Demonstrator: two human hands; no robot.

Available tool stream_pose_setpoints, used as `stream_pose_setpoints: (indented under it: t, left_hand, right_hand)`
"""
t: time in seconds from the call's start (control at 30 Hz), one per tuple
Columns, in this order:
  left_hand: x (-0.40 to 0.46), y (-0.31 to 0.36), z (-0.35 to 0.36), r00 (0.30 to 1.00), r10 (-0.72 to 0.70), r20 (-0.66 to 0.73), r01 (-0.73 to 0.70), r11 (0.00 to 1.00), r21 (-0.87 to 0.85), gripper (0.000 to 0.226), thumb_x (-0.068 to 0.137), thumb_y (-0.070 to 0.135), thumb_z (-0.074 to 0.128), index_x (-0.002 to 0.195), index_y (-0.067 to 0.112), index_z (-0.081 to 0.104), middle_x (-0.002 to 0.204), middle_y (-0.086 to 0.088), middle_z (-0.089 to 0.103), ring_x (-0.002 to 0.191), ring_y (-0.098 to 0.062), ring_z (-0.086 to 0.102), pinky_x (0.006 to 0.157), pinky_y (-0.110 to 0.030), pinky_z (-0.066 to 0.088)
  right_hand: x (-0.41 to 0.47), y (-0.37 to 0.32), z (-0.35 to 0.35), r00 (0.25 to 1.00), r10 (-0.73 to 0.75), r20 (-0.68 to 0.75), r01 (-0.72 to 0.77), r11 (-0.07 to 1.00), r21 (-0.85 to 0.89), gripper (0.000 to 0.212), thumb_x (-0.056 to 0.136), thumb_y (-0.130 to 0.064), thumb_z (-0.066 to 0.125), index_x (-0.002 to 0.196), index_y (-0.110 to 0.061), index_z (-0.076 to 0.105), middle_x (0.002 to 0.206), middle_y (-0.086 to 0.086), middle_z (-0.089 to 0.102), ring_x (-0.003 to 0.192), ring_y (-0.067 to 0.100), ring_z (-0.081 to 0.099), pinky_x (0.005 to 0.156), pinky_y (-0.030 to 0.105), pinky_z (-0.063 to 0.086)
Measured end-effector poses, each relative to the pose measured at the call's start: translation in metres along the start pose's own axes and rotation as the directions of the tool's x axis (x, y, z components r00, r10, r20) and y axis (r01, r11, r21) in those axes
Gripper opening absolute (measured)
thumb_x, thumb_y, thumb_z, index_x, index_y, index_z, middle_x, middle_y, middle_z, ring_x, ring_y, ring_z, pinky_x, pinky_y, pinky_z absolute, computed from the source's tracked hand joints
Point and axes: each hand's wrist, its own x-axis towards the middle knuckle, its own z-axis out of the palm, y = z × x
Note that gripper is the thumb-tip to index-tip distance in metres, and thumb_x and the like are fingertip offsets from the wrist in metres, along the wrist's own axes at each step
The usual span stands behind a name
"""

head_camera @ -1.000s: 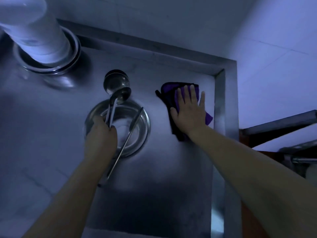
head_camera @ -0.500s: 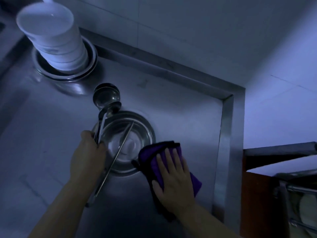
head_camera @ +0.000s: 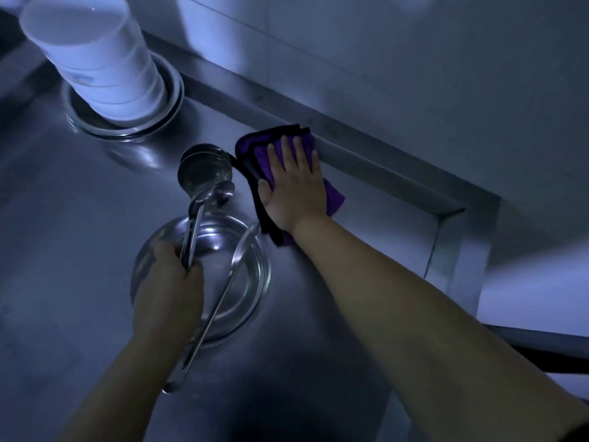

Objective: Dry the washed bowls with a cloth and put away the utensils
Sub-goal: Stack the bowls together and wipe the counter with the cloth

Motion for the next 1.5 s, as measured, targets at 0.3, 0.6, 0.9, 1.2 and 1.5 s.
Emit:
stream_pose_setpoints:
  t: [0.3,0.6,0.9,1.2,1.5]
  left_hand:
    - [-0.046,0.052,0.049,0.999,0.033,0.004,-0.033,0.999,0.024,0.008,0.086,0.016,0.05,0.088,0.017,0.042,0.066,0.004,0.051,0.058,-0.016,0.05,0.048,-0.028,0.028]
    - [-0.083,0.069,0.049,0.992,0.119,0.031,-0.121,0.986,0.111,0.009,0.084,0.011,0.052,0.079,0.003,0.052,0.053,0.002,0.046,0.047,-0.013,0.044,0.044,-0.024,0.026]
    - [-0.103,0.051,0.035,0.982,0.122,0.144,-0.129,0.991,0.044,0.008,0.086,0.011,0.049,0.089,0.003,0.047,0.065,-0.004,0.05,0.063,-0.03,0.051,0.055,-0.035,0.037]
    - [-0.123,0.037,0.006,0.941,0.161,0.296,-0.179,0.983,0.035,0.015,0.089,0.012,0.047,0.102,0.005,0.042,0.091,-0.02,0.06,0.083,-0.038,0.059,0.077,-0.05,0.049]
    - [-0.121,0.029,-0.003,0.924,0.162,0.345,-0.194,0.979,0.061,0.014,0.089,0.014,0.046,0.101,0.009,0.04,0.088,-0.015,0.058,0.08,-0.037,0.057,0.072,-0.045,0.046]
  right_hand:
    - [-0.079,0.111,-0.012,0.999,0.034,0.022,-0.033,0.997,-0.065,0.067,0.095,-0.044,0.028,0.152,-0.015,0.01,0.16,0.006,0.003,0.147,0.023,-0.004,0.117,0.041,-0.01]
    - [-0.153,0.177,-0.038,0.97,0.194,0.148,-0.156,0.96,-0.233,0.068,0.096,-0.041,0.028,0.151,-0.009,0.006,0.16,0.011,0.0,0.147,0.025,-0.003,0.118,0.04,-0.006]
    - [-0.237,0.122,-0.048,0.963,0.216,0.159,-0.195,0.971,-0.134,0.067,0.089,-0.032,0.039,0.147,-0.001,0.025,0.155,0.019,0.021,0.145,0.031,0.012,0.119,0.044,0.003]
    - [-0.384,-0.002,-0.035,0.955,0.206,0.212,-0.203,0.979,-0.034,0.07,0.073,-0.034,0.041,0.133,0.001,0.051,0.139,0.024,0.047,0.133,0.038,0.04,0.111,0.052,0.03]
    - [-0.438,-0.037,-0.024,0.919,0.126,0.374,-0.129,0.991,-0.015,0.079,0.073,-0.043,0.043,0.138,0.003,0.041,0.145,0.027,0.037,0.138,0.041,0.029,0.113,0.057,0.022]
